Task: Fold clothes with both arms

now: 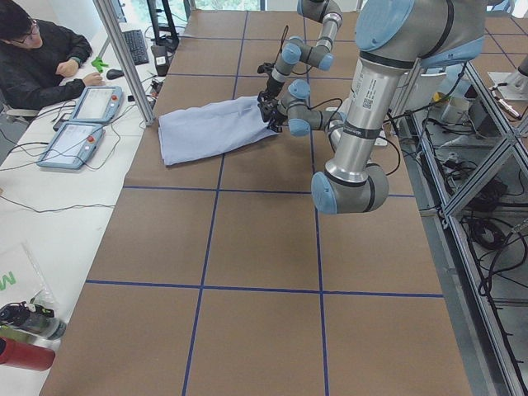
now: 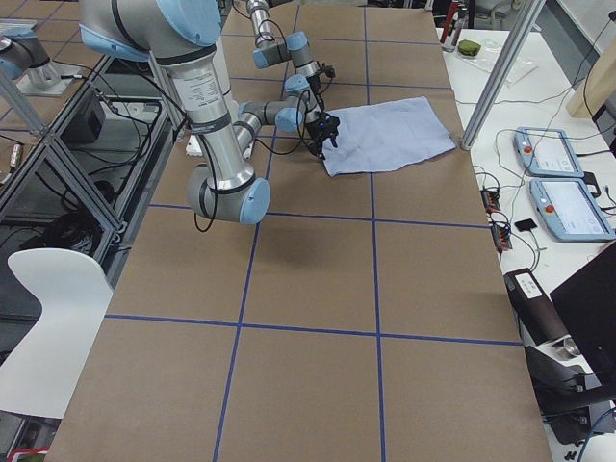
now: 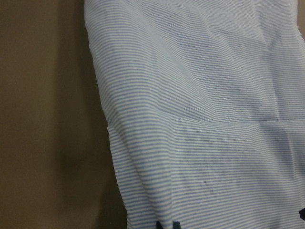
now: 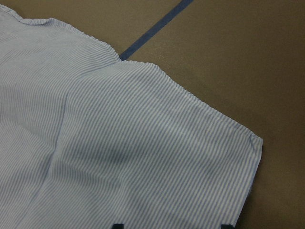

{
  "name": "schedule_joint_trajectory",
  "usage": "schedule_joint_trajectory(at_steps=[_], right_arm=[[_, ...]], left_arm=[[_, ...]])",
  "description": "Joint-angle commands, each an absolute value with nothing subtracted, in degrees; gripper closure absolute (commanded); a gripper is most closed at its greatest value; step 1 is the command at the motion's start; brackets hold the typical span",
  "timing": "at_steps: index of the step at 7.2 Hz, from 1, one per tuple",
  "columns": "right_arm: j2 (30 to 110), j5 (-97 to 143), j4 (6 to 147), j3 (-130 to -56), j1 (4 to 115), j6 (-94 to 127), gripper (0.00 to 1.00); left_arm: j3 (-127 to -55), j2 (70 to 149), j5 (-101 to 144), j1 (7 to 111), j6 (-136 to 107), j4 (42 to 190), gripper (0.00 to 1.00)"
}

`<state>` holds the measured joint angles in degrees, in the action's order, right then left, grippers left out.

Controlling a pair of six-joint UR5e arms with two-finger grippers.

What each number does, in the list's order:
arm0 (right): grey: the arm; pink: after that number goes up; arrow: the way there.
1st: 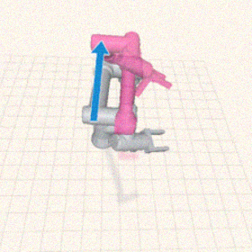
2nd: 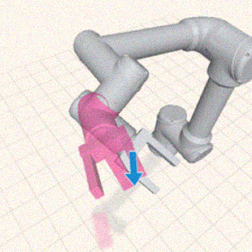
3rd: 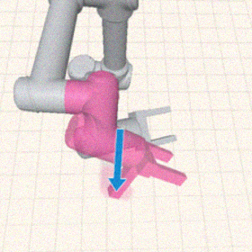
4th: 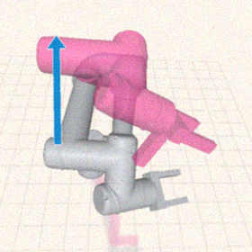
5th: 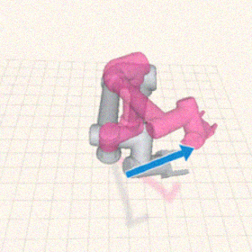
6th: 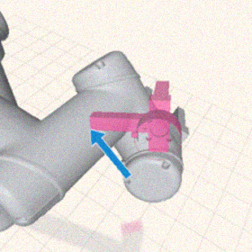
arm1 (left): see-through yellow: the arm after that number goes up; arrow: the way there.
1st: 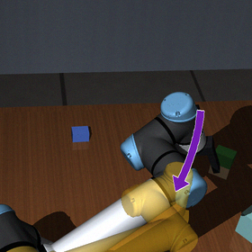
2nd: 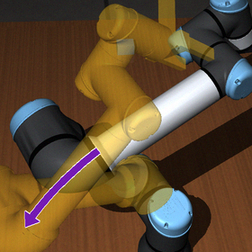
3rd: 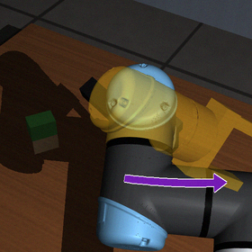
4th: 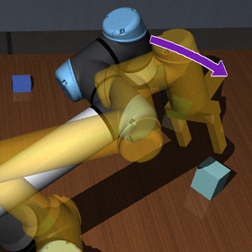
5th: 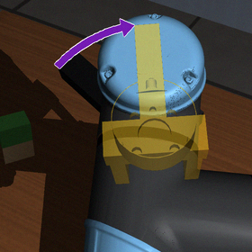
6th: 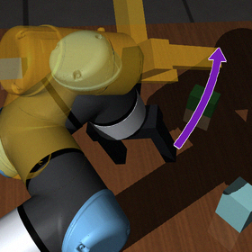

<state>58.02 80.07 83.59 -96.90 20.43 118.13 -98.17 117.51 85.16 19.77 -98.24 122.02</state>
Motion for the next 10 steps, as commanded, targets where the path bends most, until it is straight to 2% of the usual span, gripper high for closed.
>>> schedule_joint_trajectory(at_steps=[1, 8, 10], right_arm=[[57.9, 80.1, 83.8, -96.4, 20.4, 118.4, 0.26], [55.4, 79.6, 83.5, -92.7, 20.4, 118.9, 0.26], [54.8, 79.6, 83.2, -92.0, 20.4, 119.1, 0.29]], left_arm=[[-98.2, 117.5, 85.3, 19.8, -98.2, 122.1, 1.0], [-98.3, 117.6, 85.3, 19.8, -98.1, 122.1, 1.0], [-98.4, 117.5, 85.3, 19.8, -98.1, 122.1, 1.0]])
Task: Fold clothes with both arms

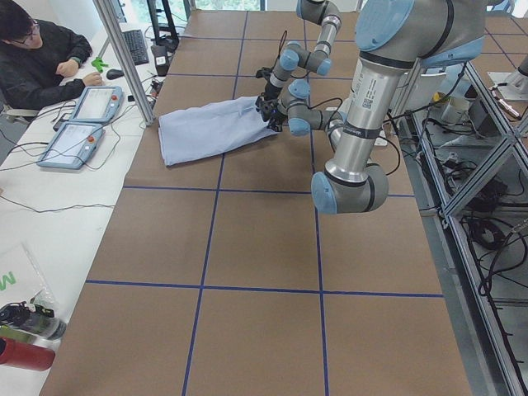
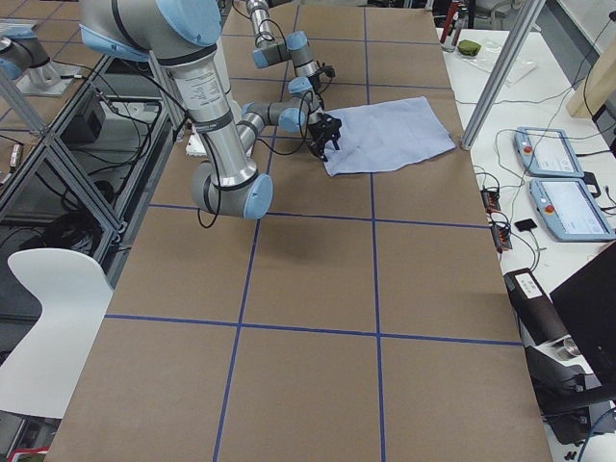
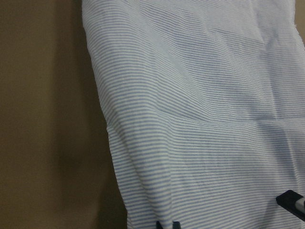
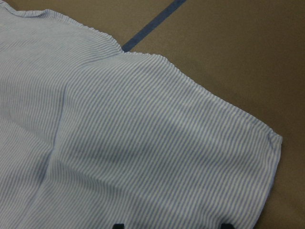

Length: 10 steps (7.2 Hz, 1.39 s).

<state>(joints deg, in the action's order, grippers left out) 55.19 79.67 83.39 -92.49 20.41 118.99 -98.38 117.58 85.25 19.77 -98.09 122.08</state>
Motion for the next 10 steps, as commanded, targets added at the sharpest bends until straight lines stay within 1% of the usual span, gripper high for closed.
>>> schedule_joint_trajectory(at_steps=[1, 2, 3, 4, 7, 8, 9, 10], right_arm=[[54.8, 79.6, 83.2, -92.0, 20.5, 119.1, 0.34], [54.8, 79.6, 83.1, -92.0, 20.6, 120.3, 0.51], [54.8, 79.6, 83.1, -92.1, 20.8, 122.4, 0.92], [54.8, 79.6, 83.1, -92.1, 21.0, 122.4, 1.0], [54.8, 79.6, 83.0, -92.8, 21.2, 122.5, 1.0], [54.9, 79.7, 83.1, -95.9, 21.7, 122.4, 1.0], [56.7, 79.9, 84.7, -102.2, 22.1, 122.3, 1.0], [59.8, 79.8, 89.0, -110.1, 20.4, 122.5, 1.0]], left_arm=[[-98.4, 117.4, 85.3, 19.8, -98.1, 122.1, 1.0], [-98.4, 117.4, 85.3, 19.8, -98.1, 122.1, 1.0], [-98.4, 117.4, 85.3, 19.8, -98.0, 122.1, 1.0], [-98.5, 117.4, 85.3, 19.8, -98.0, 122.1, 1.0], [-98.5, 117.4, 85.3, 19.8, -98.0, 122.1, 1.0], [-99.7, 117.2, 85.4, 19.9, -98.0, 122.2, 1.0], [-102.8, 116.3, 85.6, 19.8, -98.1, 122.2, 1.0], [-107.9, 114.5, 86.3, 19.8, -98.1, 121.9, 1.0]])
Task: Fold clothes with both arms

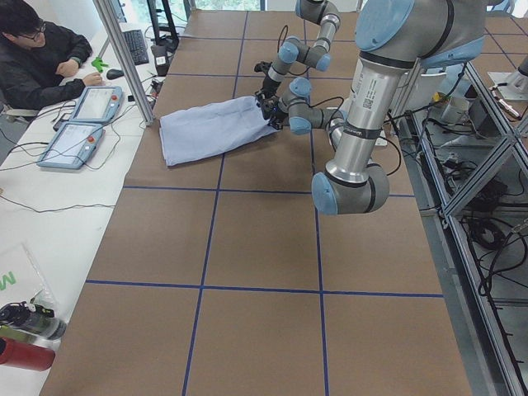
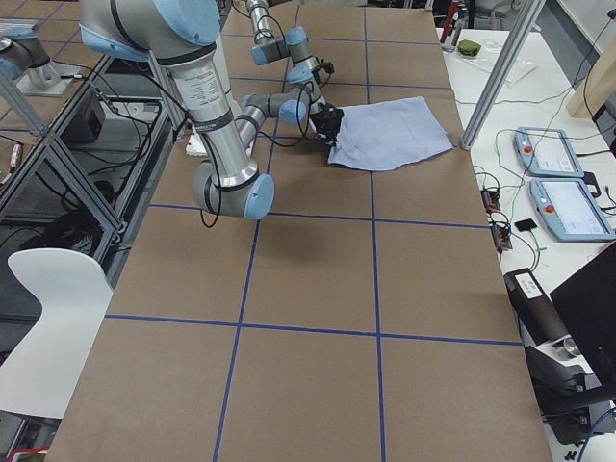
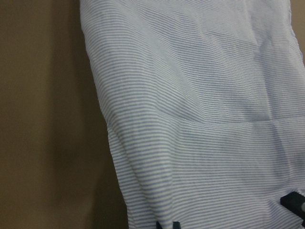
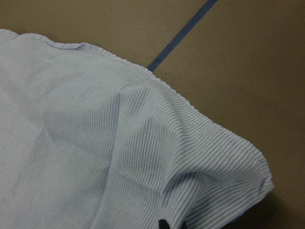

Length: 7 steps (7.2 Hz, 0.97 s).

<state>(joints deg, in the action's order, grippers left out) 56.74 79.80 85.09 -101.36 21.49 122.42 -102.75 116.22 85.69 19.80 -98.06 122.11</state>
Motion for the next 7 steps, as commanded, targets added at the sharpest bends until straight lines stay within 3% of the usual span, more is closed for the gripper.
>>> schedule_joint_trajectory(at_steps=[1, 3, 4, 6, 7], right_arm=[[61.7, 79.7, 97.0, -120.4, 17.3, 123.8, 1.0], [61.3, 77.7, 114.0, -137.0, 9.9, 129.4, 1.0], [61.0, 77.6, 118.3, -140.6, 9.1, 130.1, 1.0], [60.2, 77.0, 118.1, -137.3, 11.0, 128.7, 1.0], [57.2, 76.0, 118.0, -131.0, 12.6, 126.3, 1.0]], left_arm=[[-113.6, 111.9, 88.4, 19.5, -98.5, 121.6, 1.0], [-125.4, 107.4, 91.0, 19.1, -98.8, 119.0, 1.0], [-129.5, 107.9, 92.7, 19.1, -98.8, 113.5, 1.0], [-128.5, 109.9, 93.6, 19.2, -98.1, 108.6, 1.0], [-124.1, 111.9, 93.3, 20.4, -97.9, 108.7, 1.0]])
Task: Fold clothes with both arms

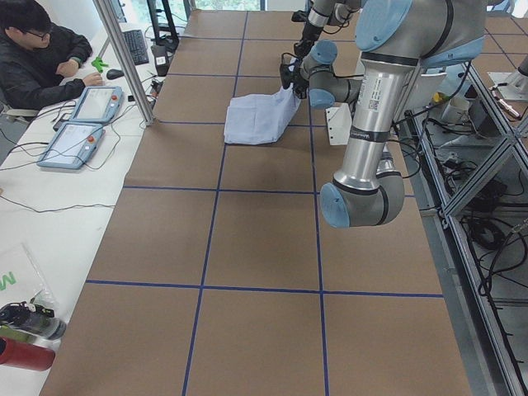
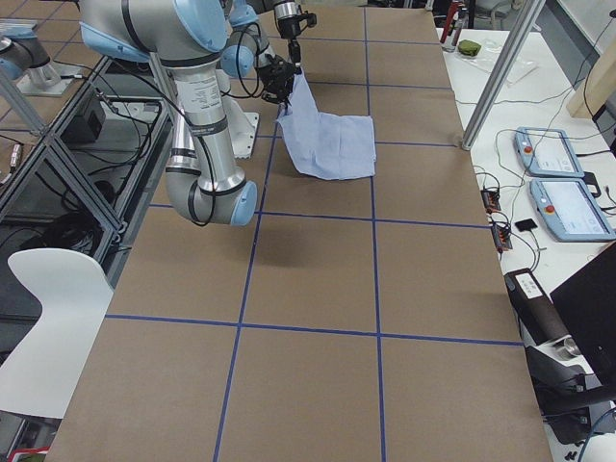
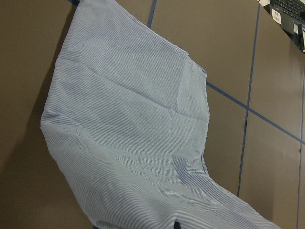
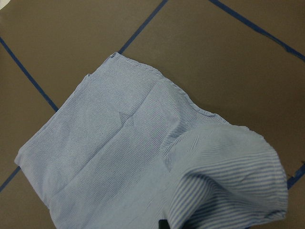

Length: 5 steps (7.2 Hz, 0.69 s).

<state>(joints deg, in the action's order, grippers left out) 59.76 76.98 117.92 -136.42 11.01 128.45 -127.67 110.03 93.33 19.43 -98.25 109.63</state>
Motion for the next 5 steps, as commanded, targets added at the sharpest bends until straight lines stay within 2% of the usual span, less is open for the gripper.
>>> schedule_joint_trajectory(at_steps=[1, 3, 5], right_arm=[[54.6, 75.9, 115.8, -125.9, 15.3, 124.7, 1.0], [54.5, 76.0, 103.2, -115.8, 20.4, 119.7, 1.0], [54.4, 76.2, 93.7, -106.6, 24.1, 115.6, 1.0]], left_arm=[[-119.9, 114.8, 93.3, 22.2, -95.8, 108.7, 1.0], [-113.1, 118.0, 93.3, 27.2, -91.2, 109.0, 1.0], [-102.8, 122.7, 93.2, 30.3, -88.9, 109.9, 1.0]])
